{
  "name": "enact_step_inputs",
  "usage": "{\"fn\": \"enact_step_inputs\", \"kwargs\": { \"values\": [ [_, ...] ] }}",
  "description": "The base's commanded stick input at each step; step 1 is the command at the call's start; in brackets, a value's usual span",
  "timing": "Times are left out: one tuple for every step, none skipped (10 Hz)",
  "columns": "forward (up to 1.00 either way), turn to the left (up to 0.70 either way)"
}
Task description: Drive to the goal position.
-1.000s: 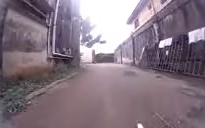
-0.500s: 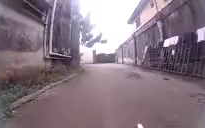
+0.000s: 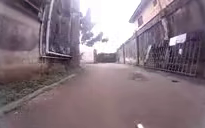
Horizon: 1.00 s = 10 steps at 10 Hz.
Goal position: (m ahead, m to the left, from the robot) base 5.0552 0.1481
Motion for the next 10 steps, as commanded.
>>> {"fn": "enact_step_inputs", "kwargs": {
  "values": [
    [0.70,0.00],
    [0.70,0.00],
    [0.70,0.00],
    [0.70,0.00],
    [0.70,0.00],
    [0.70,0.00],
    [0.70,0.00],
    [0.70,0.00],
    [0.70,0.00],
    [0.70,0.00]
  ]
}}
